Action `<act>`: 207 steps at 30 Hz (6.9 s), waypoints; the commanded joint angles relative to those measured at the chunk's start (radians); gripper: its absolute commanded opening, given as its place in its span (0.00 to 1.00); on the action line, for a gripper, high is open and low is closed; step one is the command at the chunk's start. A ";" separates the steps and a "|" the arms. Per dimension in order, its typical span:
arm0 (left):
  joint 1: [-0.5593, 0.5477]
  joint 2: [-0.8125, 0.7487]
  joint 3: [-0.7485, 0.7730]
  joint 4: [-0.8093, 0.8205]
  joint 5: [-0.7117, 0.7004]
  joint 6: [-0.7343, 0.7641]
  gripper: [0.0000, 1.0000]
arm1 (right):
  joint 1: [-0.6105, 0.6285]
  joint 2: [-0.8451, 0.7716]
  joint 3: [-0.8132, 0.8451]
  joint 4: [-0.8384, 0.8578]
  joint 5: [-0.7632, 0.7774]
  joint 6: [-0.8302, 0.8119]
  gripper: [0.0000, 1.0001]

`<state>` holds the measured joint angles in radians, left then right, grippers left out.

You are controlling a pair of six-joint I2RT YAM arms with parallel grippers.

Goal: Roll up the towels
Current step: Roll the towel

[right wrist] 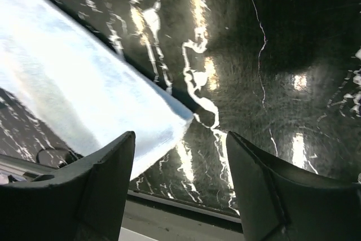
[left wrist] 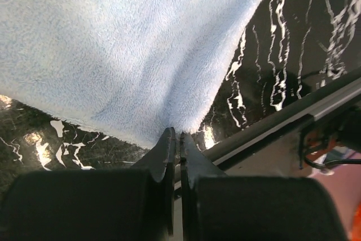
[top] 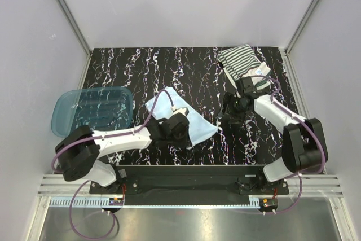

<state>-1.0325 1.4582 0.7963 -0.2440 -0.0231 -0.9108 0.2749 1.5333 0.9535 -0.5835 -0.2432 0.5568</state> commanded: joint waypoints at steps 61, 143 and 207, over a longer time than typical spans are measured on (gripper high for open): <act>0.479 -0.002 -0.460 0.364 0.364 -0.387 0.00 | 0.245 0.201 -0.208 0.798 -0.427 0.103 0.00; 0.031 0.131 0.032 -0.149 -0.284 0.469 0.50 | 0.168 0.498 -0.162 0.922 -0.478 0.118 0.00; 0.238 0.272 0.040 0.273 0.701 -0.099 0.00 | 0.109 -0.605 -0.197 0.037 -0.116 0.179 0.67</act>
<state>-0.8032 1.7126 0.8558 -0.0849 0.5606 -0.9642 0.3843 0.9230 0.8005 -0.6403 -0.2977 0.6804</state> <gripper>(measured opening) 0.147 0.706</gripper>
